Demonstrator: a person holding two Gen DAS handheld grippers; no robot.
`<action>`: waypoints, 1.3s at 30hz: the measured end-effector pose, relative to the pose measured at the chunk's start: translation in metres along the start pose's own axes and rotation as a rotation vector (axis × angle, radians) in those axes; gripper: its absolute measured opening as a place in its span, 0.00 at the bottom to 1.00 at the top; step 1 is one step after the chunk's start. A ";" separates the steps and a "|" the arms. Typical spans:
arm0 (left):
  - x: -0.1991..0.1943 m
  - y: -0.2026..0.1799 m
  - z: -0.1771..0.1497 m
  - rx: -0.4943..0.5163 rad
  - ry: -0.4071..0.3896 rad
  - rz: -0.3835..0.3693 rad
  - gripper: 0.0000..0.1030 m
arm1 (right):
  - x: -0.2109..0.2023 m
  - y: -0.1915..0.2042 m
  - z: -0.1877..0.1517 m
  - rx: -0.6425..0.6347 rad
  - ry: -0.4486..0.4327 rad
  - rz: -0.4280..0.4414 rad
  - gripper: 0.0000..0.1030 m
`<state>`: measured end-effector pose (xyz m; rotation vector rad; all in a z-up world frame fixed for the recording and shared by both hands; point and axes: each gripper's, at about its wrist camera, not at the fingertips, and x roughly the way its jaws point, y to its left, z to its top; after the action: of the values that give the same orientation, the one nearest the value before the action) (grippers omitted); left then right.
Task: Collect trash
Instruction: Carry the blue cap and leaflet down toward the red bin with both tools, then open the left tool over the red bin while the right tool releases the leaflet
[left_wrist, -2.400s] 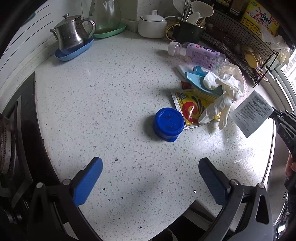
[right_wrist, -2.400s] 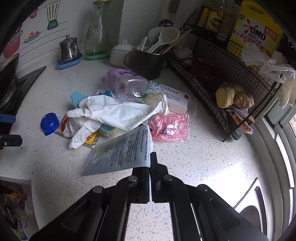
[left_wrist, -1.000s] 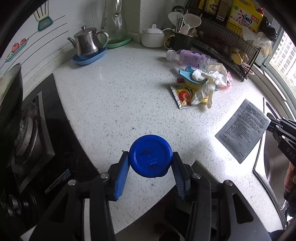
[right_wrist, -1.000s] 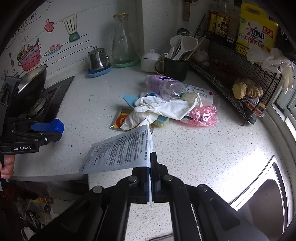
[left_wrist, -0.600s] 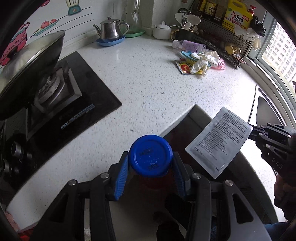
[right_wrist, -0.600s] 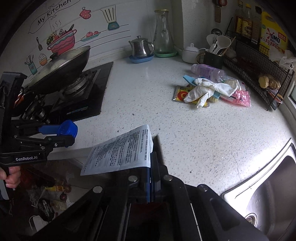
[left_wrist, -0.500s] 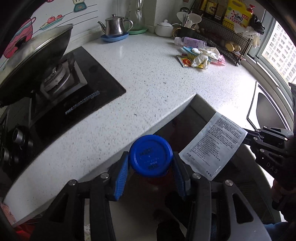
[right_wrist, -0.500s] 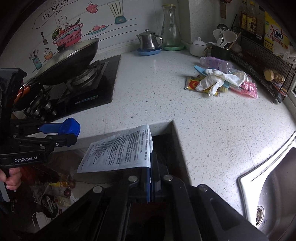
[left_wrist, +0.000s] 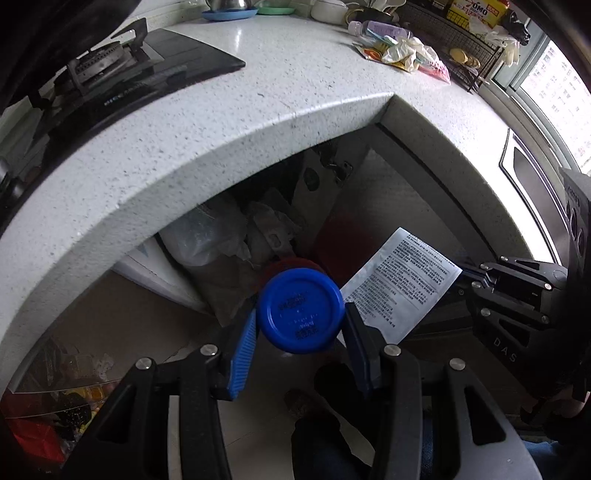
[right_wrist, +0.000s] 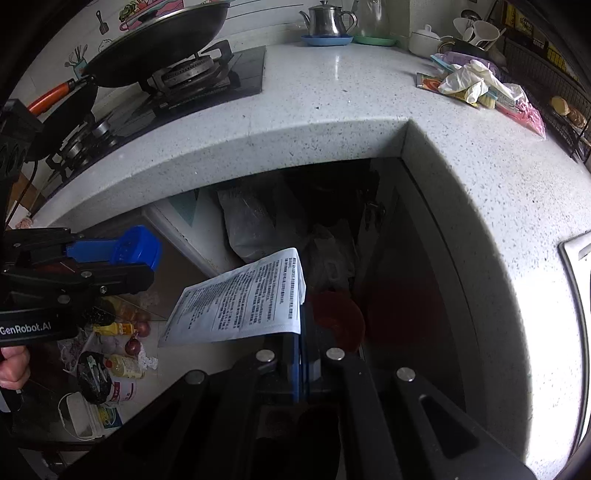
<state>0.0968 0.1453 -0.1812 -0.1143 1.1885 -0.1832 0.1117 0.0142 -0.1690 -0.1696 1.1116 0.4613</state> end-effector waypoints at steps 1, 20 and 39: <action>0.009 -0.002 -0.001 0.010 0.004 -0.010 0.41 | 0.005 0.000 -0.005 0.005 0.005 -0.003 0.00; 0.185 -0.011 0.007 0.130 0.143 -0.039 0.42 | 0.105 -0.041 -0.059 0.030 0.013 -0.096 0.00; 0.233 -0.007 0.008 0.222 0.158 -0.008 1.00 | 0.152 -0.066 -0.067 0.031 0.075 -0.078 0.00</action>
<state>0.1872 0.0909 -0.3889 0.0918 1.3164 -0.3341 0.1400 -0.0270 -0.3403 -0.2041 1.1810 0.3708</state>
